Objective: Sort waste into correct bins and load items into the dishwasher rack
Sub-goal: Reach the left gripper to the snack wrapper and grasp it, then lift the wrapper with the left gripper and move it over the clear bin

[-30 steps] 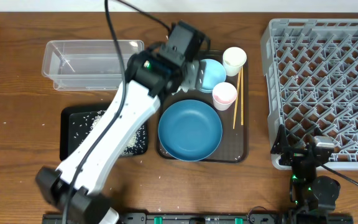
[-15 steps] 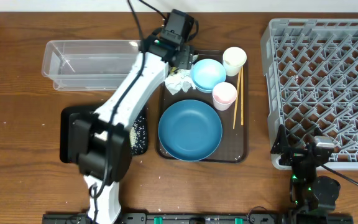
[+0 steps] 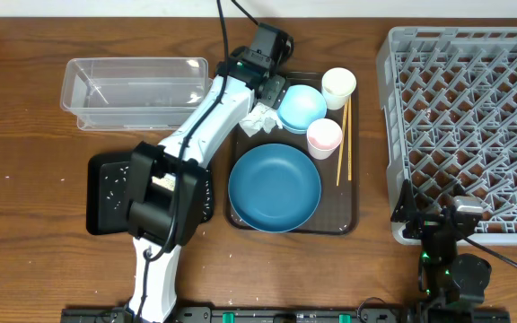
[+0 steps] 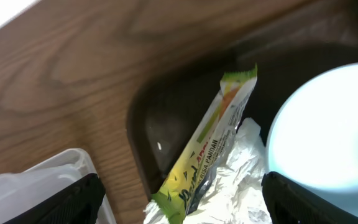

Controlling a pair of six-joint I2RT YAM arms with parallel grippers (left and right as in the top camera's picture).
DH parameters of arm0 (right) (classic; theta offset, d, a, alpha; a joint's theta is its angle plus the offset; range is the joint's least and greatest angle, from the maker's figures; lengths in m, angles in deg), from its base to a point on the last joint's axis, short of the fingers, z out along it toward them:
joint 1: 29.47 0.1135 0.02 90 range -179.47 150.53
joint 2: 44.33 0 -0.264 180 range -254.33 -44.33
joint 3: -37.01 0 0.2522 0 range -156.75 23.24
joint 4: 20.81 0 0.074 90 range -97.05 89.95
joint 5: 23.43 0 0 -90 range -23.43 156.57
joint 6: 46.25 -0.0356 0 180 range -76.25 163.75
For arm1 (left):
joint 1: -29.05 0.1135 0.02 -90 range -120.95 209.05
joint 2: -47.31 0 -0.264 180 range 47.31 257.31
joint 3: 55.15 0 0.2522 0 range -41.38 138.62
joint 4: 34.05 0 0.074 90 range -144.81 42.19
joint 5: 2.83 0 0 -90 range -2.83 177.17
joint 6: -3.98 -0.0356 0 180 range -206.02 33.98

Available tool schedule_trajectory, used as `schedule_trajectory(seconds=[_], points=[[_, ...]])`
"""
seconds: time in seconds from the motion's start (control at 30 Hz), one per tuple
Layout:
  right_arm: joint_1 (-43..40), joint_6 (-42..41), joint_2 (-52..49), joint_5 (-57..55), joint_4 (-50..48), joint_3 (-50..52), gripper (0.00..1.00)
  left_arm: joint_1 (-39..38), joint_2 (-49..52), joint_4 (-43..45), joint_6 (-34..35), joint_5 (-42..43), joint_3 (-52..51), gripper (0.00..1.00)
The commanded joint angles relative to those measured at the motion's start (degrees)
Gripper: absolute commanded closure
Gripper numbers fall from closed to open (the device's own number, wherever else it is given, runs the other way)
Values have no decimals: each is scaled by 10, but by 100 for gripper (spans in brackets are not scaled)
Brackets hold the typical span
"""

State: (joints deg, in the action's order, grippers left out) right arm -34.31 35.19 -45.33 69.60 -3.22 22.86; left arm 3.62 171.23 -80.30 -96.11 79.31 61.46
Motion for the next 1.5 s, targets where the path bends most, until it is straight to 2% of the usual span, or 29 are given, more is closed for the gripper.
schedule_trajectory(seconds=[0.0,0.47,0.57,0.87,1.03,1.47], points=[[15,-4,3,3,2,1,1,3,24,2,-30,-3,8,15],[15,-4,3,3,2,1,1,21,46,0,-30,0,-5,15],[15,-4,3,4,2,1,1,21,46,1,-30,17,-10,19],[15,-4,3,3,2,1,1,21,46,1,-30,28,-14,19],[15,-4,3,3,2,1,1,21,47,2,-30,28,-14,29],[15,-4,3,3,2,1,1,21,66,16,-29,28,-14,29]])
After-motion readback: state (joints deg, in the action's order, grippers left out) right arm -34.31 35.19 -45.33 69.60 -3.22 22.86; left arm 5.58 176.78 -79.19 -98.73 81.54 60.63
